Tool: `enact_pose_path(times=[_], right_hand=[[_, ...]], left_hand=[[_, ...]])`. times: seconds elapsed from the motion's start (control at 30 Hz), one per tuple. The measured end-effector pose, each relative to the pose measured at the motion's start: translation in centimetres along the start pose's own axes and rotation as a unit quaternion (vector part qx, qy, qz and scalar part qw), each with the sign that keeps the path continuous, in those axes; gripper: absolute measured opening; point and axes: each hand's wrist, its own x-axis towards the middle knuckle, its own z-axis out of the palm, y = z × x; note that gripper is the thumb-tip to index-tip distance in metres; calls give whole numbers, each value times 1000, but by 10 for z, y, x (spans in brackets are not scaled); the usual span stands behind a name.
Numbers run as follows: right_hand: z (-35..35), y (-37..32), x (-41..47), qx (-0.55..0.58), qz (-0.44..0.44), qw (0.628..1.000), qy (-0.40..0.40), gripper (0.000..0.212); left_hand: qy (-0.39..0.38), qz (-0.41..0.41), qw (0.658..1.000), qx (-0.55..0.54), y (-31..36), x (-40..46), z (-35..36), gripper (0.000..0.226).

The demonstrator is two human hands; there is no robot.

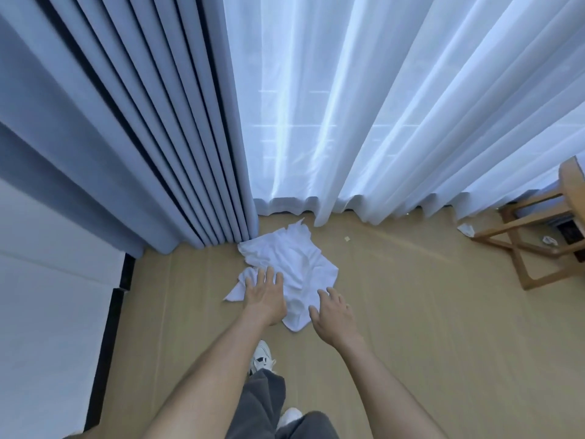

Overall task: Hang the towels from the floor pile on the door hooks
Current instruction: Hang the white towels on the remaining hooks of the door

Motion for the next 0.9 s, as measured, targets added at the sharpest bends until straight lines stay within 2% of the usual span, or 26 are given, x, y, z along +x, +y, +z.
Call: enact_pose_path(times=[0.27, 0.53, 0.8, 0.9], right_hand=[[39, 23, 103, 2, 1, 998, -57, 51], [156, 65, 245, -28, -12, 994, -105, 49], [285, 118, 403, -68, -32, 993, -95, 46], [324, 129, 448, -64, -30, 994, -85, 38]], left_hand=[[-25, 17, 1000, -4, 4, 95, 43, 57], [-59, -10, 998, -17, -9, 232, 153, 59], [-81, -23, 996, -10, -27, 371, 282, 60], [-95, -33, 995, -9, -38, 406, 322, 61]])
